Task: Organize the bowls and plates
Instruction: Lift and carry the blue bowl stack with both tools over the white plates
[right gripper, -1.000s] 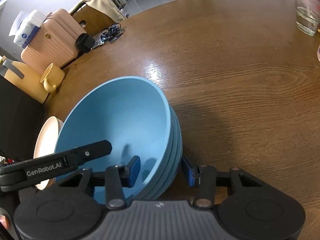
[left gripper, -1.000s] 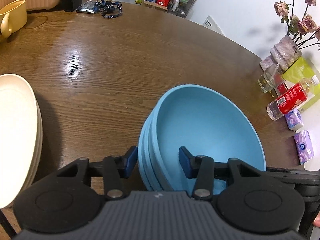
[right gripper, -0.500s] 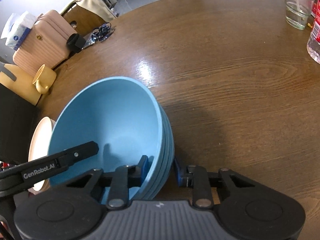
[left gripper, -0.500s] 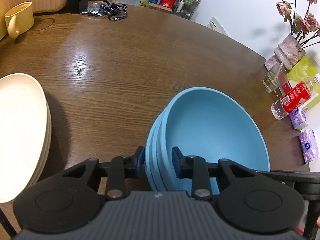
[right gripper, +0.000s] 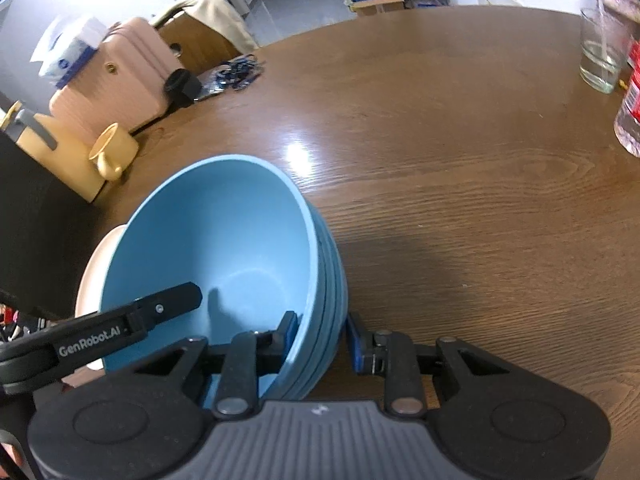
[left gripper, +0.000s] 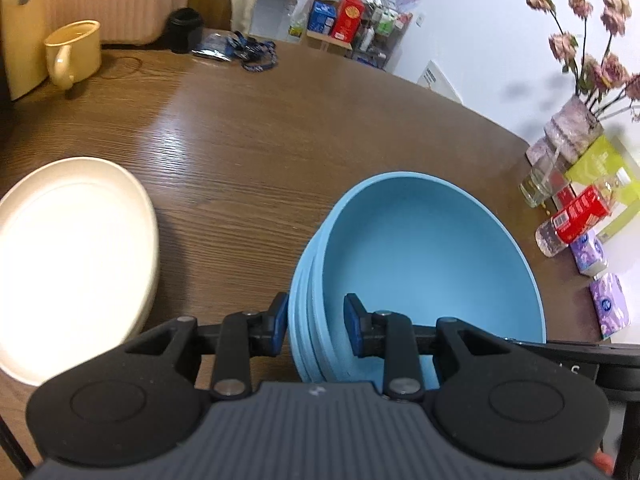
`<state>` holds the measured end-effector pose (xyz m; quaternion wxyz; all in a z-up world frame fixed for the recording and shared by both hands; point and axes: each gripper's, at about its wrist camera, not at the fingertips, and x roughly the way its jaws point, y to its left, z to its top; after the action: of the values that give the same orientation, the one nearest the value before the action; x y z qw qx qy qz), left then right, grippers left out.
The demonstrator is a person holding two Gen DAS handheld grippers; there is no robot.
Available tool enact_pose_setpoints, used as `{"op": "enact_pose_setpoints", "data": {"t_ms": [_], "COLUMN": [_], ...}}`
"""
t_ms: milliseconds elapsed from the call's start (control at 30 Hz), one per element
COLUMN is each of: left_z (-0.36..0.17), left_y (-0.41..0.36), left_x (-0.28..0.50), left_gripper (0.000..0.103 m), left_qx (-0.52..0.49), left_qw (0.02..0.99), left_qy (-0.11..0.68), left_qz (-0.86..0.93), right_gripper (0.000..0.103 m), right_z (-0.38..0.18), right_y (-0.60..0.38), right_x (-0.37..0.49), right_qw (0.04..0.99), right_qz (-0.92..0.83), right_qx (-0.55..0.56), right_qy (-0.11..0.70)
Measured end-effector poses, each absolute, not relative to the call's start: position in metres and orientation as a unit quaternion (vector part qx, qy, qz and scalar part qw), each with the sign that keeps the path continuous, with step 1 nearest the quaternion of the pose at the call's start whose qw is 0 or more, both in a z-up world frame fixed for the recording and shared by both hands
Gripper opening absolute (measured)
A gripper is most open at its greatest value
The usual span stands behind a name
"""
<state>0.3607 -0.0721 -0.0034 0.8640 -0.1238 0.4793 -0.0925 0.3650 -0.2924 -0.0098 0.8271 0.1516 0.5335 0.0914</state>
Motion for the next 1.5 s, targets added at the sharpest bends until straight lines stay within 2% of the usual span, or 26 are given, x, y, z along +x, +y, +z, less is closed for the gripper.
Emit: {"op": "enact_pose_setpoints", "data": {"t_ms": [700,1067,1500], "left_z": [0.033,0.029,0.003], "left_y": [0.071,0.129,0.161], "left_x": [0.328,0.335,0.361], "left_gripper": [0.03,0.03,0.03], "left_qx": [-0.167,-0.188,-0.207], "left_qw": [0.888,0.886,0.872], "left_qy": [0.429,0.423,0.442], "left_qz": [-0.003,0.028,0.043], "right_gripper": [0.025,0.025,0.024], "right_z": [0.026,0.019,-0.003], "right_y": [-0.149,-0.085,-0.057], "right_x": [0.374,0.395,0.421], "right_qw": [0.824,0.811,0.793], "right_qz": [0.183,0.2,0.198], "right_qx": [0.109,0.091,0.085], "right_qy": [0.525,0.542,0.57]}}
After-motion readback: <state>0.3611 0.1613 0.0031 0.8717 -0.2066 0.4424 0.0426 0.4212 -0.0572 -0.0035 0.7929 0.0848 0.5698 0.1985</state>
